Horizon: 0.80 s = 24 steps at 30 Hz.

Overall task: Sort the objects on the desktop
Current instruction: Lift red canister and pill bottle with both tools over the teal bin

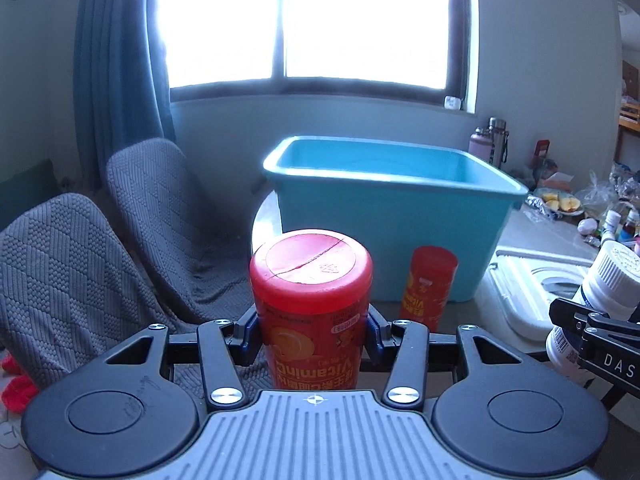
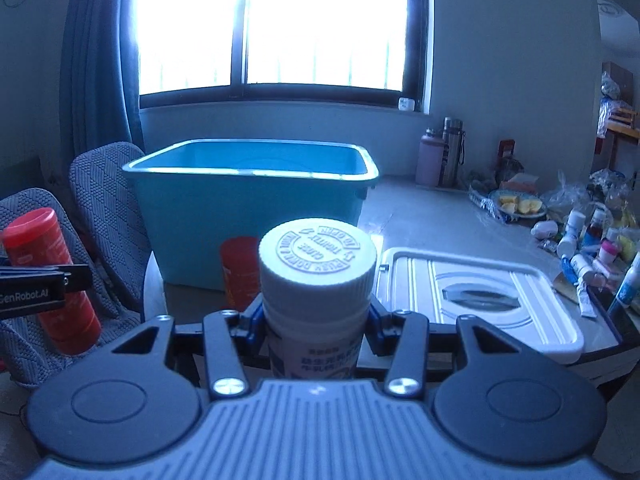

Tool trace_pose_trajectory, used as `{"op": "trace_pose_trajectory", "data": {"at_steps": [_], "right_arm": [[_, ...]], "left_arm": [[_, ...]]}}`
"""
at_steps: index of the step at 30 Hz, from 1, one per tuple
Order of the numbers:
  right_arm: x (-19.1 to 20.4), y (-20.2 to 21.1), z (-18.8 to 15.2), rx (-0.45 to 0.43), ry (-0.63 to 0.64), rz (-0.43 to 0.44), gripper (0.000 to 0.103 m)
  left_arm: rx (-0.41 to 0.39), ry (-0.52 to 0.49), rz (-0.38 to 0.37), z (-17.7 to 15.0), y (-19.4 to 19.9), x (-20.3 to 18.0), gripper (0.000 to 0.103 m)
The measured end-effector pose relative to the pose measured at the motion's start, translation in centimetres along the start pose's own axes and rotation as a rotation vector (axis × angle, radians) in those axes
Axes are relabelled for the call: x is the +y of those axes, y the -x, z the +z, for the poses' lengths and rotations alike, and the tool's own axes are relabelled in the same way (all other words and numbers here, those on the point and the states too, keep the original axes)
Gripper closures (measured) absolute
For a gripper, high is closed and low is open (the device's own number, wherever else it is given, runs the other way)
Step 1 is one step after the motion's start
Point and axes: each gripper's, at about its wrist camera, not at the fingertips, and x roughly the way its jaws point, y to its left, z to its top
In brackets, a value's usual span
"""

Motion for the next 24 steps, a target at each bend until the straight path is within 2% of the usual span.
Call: {"op": "trace_pose_trajectory", "data": {"at_steps": [15, 24], "right_arm": [[0.3, 4.1, 4.1, -0.044, -0.006, -0.001, 0.055], [0.4, 3.6, 6.5, -0.061, 0.004, 0.005, 0.055]], "left_arm": [[-0.050, 0.010, -0.008, 4.0, 5.7, 1.1, 0.053], [-0.065, 0.005, -0.007, 7.6, 5.6, 1.1, 0.053]]}}
